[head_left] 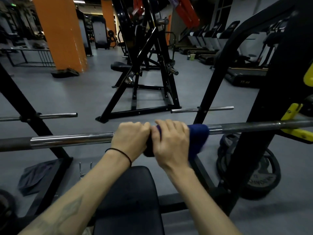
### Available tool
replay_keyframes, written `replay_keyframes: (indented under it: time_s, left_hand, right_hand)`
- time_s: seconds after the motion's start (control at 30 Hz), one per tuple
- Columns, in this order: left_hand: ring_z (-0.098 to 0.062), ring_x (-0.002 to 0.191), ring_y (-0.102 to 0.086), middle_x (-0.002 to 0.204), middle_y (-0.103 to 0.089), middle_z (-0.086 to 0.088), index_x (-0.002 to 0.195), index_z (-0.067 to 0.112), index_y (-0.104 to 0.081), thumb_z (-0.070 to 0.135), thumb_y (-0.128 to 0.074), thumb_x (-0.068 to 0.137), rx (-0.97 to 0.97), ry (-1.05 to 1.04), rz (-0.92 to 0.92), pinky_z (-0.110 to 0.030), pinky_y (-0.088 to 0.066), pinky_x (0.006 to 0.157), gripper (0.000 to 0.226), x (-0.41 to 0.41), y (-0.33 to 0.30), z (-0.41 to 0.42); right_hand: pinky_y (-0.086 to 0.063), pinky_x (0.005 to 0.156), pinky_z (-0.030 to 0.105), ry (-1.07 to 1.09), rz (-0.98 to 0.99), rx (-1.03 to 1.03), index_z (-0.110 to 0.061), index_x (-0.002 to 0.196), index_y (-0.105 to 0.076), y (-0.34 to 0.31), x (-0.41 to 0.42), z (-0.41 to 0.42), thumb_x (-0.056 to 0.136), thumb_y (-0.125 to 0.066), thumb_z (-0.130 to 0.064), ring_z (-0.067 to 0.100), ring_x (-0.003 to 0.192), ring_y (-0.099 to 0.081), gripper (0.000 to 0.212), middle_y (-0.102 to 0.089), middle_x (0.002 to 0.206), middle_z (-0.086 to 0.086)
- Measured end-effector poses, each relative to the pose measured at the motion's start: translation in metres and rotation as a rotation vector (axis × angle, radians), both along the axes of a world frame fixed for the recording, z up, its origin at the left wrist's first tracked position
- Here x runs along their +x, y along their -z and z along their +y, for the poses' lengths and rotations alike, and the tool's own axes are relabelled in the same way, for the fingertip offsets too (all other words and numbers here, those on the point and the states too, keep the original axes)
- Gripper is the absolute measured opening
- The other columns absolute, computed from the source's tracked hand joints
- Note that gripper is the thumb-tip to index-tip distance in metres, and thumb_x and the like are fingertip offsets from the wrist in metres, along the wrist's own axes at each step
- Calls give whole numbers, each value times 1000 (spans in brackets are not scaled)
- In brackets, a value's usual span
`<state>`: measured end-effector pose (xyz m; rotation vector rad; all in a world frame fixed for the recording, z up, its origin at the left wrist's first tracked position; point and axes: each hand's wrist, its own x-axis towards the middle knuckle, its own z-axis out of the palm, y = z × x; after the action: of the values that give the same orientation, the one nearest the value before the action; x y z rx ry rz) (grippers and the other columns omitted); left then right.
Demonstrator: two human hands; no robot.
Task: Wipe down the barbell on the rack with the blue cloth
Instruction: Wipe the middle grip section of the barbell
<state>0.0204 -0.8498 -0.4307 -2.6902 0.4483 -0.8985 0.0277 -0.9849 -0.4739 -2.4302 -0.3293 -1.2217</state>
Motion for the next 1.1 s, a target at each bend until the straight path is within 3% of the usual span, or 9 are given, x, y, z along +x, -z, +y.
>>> replay_keyframes:
  time_s: [0.1, 0.23, 0.3, 0.43, 0.57, 0.73, 0.87, 1.0, 1.1]
  left_hand:
    - [-28, 81, -67, 75, -54, 1, 72, 21, -46, 30, -54, 89, -20, -28, 291, -30, -38, 61, 21, 7, -21, -4]
    - [-24, 54, -58, 59, -61, -2, 70, 12, -64, 30, -71, 78, -365, -43, 924, -28, -45, 51, 21, 26, -41, 1]
    - [-19, 44, -48, 54, -58, 0, 71, 9, -66, 38, -78, 78, -451, -33, 1034, -24, -40, 45, 32, 27, -41, 5]
    - [-7, 59, -54, 60, -56, 9, 73, 26, -58, 84, -52, 75, -290, 82, 579, -28, -37, 55, 58, 12, -30, 4]
    - [-16, 84, -62, 85, -64, 10, 99, 31, -61, 77, -15, 89, -414, 81, 333, -35, -43, 70, 66, 6, -16, -12]
    - [-21, 79, -60, 82, -62, 5, 86, 22, -61, 60, -27, 100, -455, -45, -9, -33, -38, 59, 53, 11, 10, -31]
    - [-24, 71, -57, 76, -62, -1, 80, 16, -65, 51, -31, 102, -375, 14, -183, -36, -39, 60, 53, 10, 22, -26]
    - [-23, 74, -56, 80, -61, -2, 86, 15, -66, 52, -26, 105, -337, 20, -175, -37, -42, 67, 58, 11, 24, -21]
    - [-23, 75, -55, 80, -59, -1, 85, 15, -65, 52, -26, 105, -341, 11, -191, -36, -42, 70, 57, 11, 25, -26]
  right_hand:
    - [-40, 84, 44, -27, -28, -151, -14, 92, -69, -1, 7, -12, 107, -32, -45, 28, 82, -55, 51, -65, 87, 6]
    - [-39, 79, 46, 74, -32, -204, -12, 78, -62, -3, 25, -109, 108, -24, -50, 35, 77, -54, 61, -59, 78, 11]
    - [-39, 83, 48, 153, 18, -176, -11, 82, -61, -7, 27, -165, 108, -19, -50, 37, 81, -55, 63, -59, 82, 14]
    - [-36, 106, 53, 273, 34, -26, -9, 85, -59, -2, 24, -184, 106, -31, -35, 37, 94, -55, 44, -60, 89, 15]
    - [-25, 119, 55, 345, 36, 170, -7, 88, -67, 5, 27, -121, 104, -34, -30, 37, 103, -56, 44, -65, 96, 16]
    - [-26, 119, 44, 32, 19, 7, -15, 104, -70, 7, -2, -40, 107, -35, -34, 24, 107, -58, 40, -69, 105, 2]
    - [-35, 106, 42, -62, 5, -108, -16, 110, -70, 4, 0, -57, 106, -36, -41, 25, 103, -60, 42, -69, 105, 2]
    - [-37, 88, 45, 68, 14, -123, -14, 94, -65, -2, 16, -136, 106, -34, -44, 33, 86, -55, 45, -62, 88, 8]
    - [-37, 96, 47, 163, 62, -103, -11, 98, -63, -2, 15, -186, 108, -28, -44, 33, 94, -53, 49, -62, 94, 10]
